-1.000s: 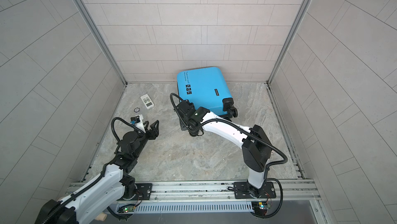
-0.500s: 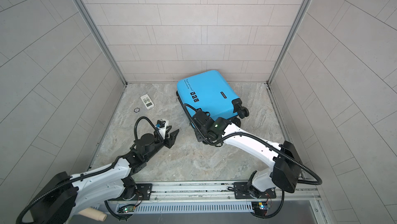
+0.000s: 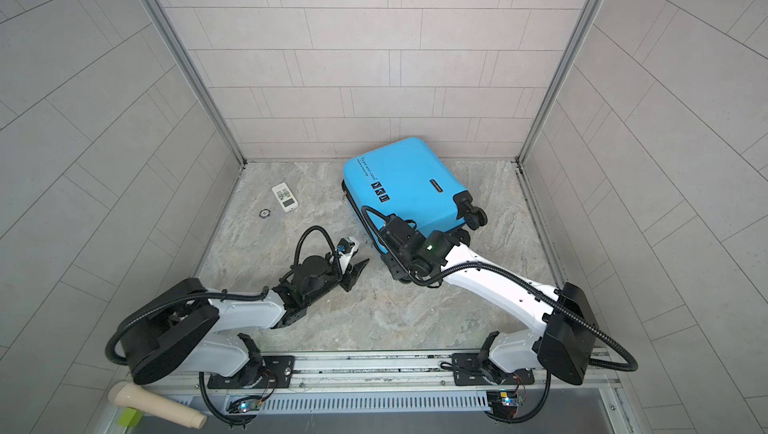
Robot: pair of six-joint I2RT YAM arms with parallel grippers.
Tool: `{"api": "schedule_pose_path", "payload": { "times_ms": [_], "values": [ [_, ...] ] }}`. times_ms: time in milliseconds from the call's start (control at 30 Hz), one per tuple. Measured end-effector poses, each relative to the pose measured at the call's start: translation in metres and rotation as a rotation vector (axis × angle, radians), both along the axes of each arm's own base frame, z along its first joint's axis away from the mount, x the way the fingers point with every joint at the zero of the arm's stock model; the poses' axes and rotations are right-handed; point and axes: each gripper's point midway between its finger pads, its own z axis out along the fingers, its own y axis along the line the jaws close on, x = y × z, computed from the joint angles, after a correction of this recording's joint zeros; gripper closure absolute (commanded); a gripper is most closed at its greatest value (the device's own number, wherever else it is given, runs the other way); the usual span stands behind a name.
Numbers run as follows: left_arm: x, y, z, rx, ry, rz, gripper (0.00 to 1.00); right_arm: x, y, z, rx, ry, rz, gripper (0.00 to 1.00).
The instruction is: Pack the luggage
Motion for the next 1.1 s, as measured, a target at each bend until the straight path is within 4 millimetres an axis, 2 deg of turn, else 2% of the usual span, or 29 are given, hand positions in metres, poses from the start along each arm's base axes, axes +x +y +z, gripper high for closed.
{"api": "schedule_pose_path", "payload": {
  "times_ms": [167,333,500,700,833,1000,1100],
  "values": [
    [0.014,-0.01,-0.007,-0.014,-0.043,0.014,0.55,0.0,0.0,0.0,0.003,0.004,0.001,1.0],
    [0.024,-0.012,-0.019,-0.021,-0.067,0.035,0.59,0.0,0.001,0.002,0.004,0.006,0.001,1.0],
    [0.038,-0.011,-0.015,-0.059,-0.078,0.053,0.68,0.0,0.0,0.002,0.002,0.01,0.001,1.0],
    [0.052,-0.005,-0.006,-0.118,-0.076,0.053,0.7,0.0,0.0,0.002,0.002,0.01,0.0,1.0],
    [0.054,-0.008,-0.005,-0.147,-0.058,0.02,0.7,0.0,0.0,0.002,0.002,0.01,0.0,1.0],
    [0.047,-0.02,-0.011,-0.17,-0.015,-0.046,0.7,-0.001,-0.002,0.002,-0.004,0.014,-0.002,1.0],
    [0.044,-0.023,-0.014,-0.177,0.006,-0.069,0.66,-0.001,-0.002,0.002,-0.006,0.015,-0.002,1.0]
  ]
}}
